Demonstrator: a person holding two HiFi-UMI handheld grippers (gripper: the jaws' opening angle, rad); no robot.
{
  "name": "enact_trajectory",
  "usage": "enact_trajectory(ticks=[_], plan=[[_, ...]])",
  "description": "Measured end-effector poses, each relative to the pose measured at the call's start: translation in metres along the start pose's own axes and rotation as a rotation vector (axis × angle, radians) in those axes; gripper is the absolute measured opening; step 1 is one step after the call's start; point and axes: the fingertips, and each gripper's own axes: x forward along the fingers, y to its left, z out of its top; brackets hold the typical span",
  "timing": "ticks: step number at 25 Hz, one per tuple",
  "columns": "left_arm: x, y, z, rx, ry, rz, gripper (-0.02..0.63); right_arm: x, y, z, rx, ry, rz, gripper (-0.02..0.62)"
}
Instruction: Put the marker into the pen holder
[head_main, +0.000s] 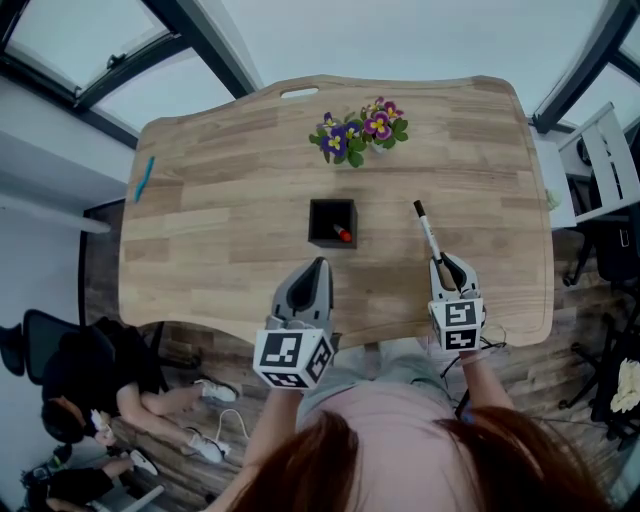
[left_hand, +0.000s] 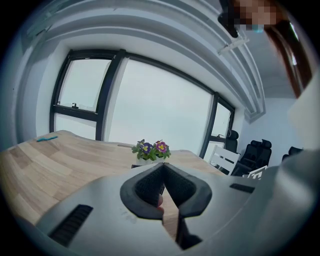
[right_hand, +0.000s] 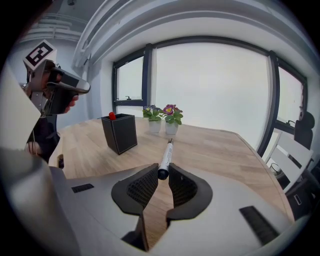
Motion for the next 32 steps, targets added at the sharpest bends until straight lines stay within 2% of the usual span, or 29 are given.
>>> enact_trajectory(ticks=[16, 32], plan=[[-0.007, 0.026, 0.014, -0.008, -0.033, -0.007, 0.002, -0.012, 0.031, 0.041, -0.009, -0.079, 0.029, 0.060], [-0.011, 0.039, 0.021, -0.016, -0.066, -0.037, 0.002, -0.024, 0.066, 0.085, -0.040, -0.174, 0.102, 0.060]])
